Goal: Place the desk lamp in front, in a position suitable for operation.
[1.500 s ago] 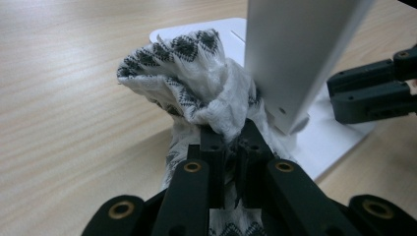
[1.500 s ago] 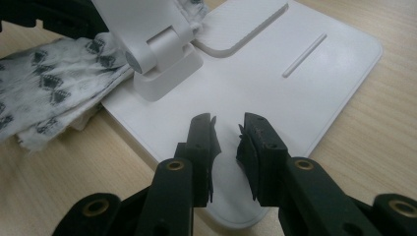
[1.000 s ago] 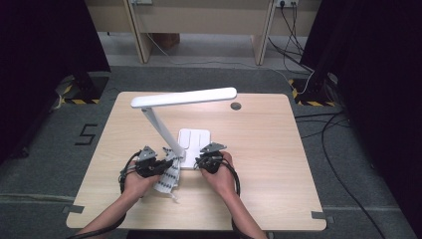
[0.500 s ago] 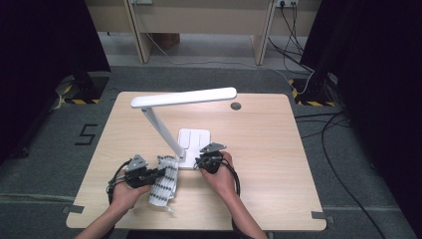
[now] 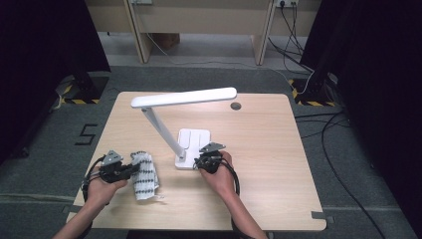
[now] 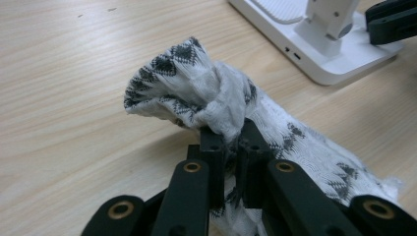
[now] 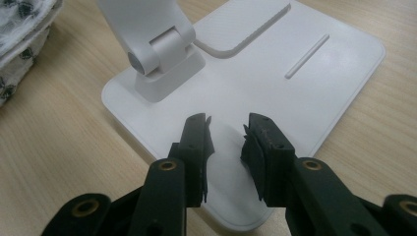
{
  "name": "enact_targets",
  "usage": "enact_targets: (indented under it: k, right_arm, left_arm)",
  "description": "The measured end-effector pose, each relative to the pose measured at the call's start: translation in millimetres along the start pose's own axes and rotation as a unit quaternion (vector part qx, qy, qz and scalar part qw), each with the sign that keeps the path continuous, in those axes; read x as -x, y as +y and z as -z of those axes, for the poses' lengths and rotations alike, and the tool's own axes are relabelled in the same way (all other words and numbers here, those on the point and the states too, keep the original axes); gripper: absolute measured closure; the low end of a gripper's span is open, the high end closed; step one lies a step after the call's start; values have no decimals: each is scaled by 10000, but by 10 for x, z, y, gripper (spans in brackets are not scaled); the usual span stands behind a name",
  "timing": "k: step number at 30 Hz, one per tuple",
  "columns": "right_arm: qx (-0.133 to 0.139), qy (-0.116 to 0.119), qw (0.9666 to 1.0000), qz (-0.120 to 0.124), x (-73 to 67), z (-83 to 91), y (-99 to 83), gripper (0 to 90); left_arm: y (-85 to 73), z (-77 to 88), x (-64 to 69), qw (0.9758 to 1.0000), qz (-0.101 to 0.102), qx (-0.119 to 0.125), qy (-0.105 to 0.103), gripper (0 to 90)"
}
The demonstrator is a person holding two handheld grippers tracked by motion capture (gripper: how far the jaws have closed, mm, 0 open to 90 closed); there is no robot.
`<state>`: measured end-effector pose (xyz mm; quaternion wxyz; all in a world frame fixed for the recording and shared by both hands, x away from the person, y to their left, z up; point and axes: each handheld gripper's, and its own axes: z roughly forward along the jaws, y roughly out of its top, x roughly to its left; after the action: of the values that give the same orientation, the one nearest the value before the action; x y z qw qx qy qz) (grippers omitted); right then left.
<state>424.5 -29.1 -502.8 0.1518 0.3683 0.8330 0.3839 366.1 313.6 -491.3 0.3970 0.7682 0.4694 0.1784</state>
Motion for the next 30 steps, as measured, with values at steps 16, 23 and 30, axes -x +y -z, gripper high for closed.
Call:
enact_targets:
  k: [16,23,30]
  right_arm:
    - [-55,49,10000,-22,-27,17,43,560]
    - [176,-159,9996,-142,51,221,76,605]
    - [-87,-212,9994,-242,187,429,-65,749]
  left_arm:
    - [122,12,-62,9985,353,400,134,456]
    - [271,185,5,9967,338,723,134,411]
    - [334,86,340,9964,210,615,-553,587]
